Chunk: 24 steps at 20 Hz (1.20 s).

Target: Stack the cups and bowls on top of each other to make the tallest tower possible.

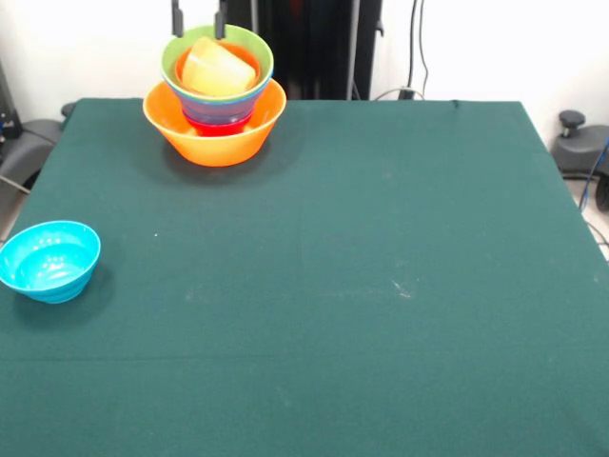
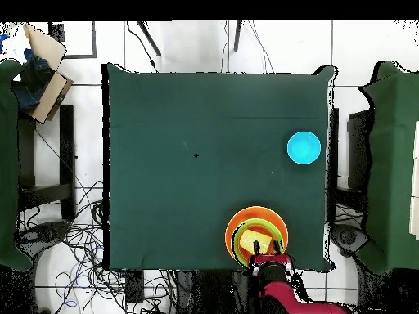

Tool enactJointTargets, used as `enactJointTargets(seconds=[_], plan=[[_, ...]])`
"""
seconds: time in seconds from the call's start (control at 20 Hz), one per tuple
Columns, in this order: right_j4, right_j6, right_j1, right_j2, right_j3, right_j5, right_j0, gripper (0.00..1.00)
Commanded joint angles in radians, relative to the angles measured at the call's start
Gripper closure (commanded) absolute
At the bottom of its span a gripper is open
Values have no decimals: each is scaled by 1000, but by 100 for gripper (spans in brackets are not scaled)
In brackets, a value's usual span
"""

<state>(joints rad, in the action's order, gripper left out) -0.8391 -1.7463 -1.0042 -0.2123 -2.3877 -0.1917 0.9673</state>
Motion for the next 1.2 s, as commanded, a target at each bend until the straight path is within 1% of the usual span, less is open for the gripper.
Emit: enactJointTargets(seconds=[0.05, 0.2, 0.25, 0.4, 0.45, 0.6, 0.8, 0.9, 1.1, 1.2], plan=[[96, -9, -64, -301, 14, 233, 82, 0], [185, 41, -92, -406, 26, 320, 132, 0], [230, 69, -101, -450, 41, 365, 149, 0], [294, 110, -97, -498, 93, 451, 156, 0], [305, 119, -84, -501, 125, 480, 147, 0], [297, 114, -47, -491, 194, 520, 118, 0], [262, 105, 32, -478, 288, 550, 81, 0], [253, 114, 70, -489, 328, 567, 79, 0], [277, 160, 128, -517, 432, 673, 79, 0], [278, 176, 169, -517, 508, 725, 67, 0]])
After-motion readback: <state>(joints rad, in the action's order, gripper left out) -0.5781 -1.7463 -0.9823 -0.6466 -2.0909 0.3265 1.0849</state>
